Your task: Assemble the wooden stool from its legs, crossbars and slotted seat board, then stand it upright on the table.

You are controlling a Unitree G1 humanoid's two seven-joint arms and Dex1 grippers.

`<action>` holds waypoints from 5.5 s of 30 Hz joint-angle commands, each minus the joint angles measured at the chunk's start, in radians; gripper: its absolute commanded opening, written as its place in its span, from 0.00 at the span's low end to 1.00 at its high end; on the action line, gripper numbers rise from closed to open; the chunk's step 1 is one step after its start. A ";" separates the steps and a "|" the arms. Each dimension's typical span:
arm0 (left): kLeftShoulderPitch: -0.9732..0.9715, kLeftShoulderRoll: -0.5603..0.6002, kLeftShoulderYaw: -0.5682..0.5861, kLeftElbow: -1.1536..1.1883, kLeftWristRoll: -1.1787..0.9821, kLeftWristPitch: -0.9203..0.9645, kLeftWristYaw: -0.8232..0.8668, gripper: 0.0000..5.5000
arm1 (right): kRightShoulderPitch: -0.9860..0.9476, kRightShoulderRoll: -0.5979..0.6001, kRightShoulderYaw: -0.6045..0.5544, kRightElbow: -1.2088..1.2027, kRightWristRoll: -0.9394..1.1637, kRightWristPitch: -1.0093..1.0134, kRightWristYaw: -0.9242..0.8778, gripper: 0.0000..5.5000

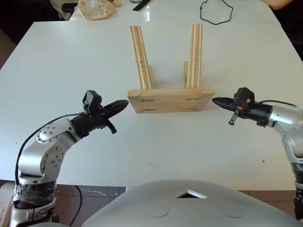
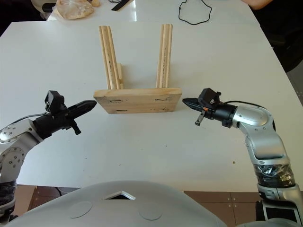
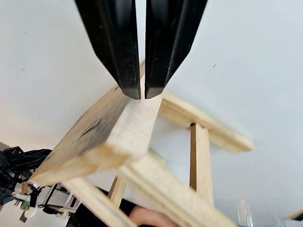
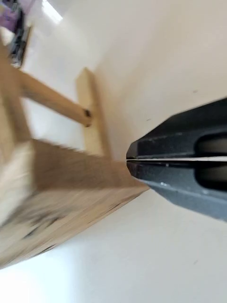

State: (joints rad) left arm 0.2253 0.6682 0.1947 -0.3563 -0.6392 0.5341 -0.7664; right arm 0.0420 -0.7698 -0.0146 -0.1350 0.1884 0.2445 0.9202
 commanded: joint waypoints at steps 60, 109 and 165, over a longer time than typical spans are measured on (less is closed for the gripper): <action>-0.721 -0.737 0.164 0.003 -1.011 -0.543 0.813 0.31 | -0.497 0.709 -0.145 -0.232 1.482 0.087 -0.634 0.32; -0.649 -0.496 0.042 0.340 0.022 -0.467 1.162 0.79 | -0.577 0.610 -0.046 0.054 0.072 -0.055 -1.503 0.78; -0.793 -0.607 0.019 1.309 0.606 -0.906 1.125 0.78 | -0.643 0.715 -0.046 1.036 -0.368 -0.376 -1.508 0.66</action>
State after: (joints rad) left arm -0.5374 0.0486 0.2004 0.9181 -0.0183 -0.3496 0.3724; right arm -0.5588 -0.0657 -0.0506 0.8810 -0.2112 -0.0921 -0.6329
